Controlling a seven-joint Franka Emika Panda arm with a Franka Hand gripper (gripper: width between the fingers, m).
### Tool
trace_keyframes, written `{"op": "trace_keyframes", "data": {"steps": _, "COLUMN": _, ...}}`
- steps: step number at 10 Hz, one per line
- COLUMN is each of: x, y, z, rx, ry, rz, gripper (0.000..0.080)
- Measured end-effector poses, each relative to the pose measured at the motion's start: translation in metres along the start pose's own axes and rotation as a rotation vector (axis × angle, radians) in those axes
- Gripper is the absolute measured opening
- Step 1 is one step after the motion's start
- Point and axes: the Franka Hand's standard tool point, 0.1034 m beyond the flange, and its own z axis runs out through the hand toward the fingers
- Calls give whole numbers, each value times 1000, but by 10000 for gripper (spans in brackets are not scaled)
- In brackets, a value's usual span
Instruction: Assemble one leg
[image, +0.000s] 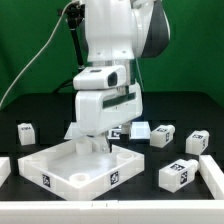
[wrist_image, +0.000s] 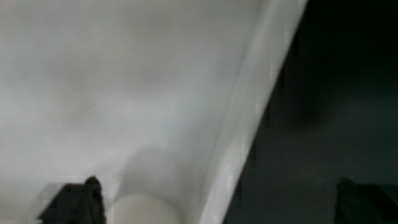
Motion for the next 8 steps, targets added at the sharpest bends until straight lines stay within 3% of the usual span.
{"op": "trace_keyframes", "data": {"steps": 3, "x": -11, "y": 0, "z": 8, "rx": 13, "ry": -8, "rz": 15, "gripper": 650}}
{"op": "trace_keyframes", "data": {"steps": 5, "x": -10, "y": 2, "z": 7, "rx": 10, "ry": -7, "rz": 16, "gripper": 385}}
{"op": "trace_keyframes", "data": {"steps": 6, "x": -10, "y": 1, "z": 8, "rx": 11, "ry": -8, "rz": 16, "gripper": 385}}
{"op": "trace_keyframes", "data": {"steps": 8, "x": -11, "y": 1, "z": 8, "rx": 12, "ry": -8, "rz": 16, "gripper": 52}}
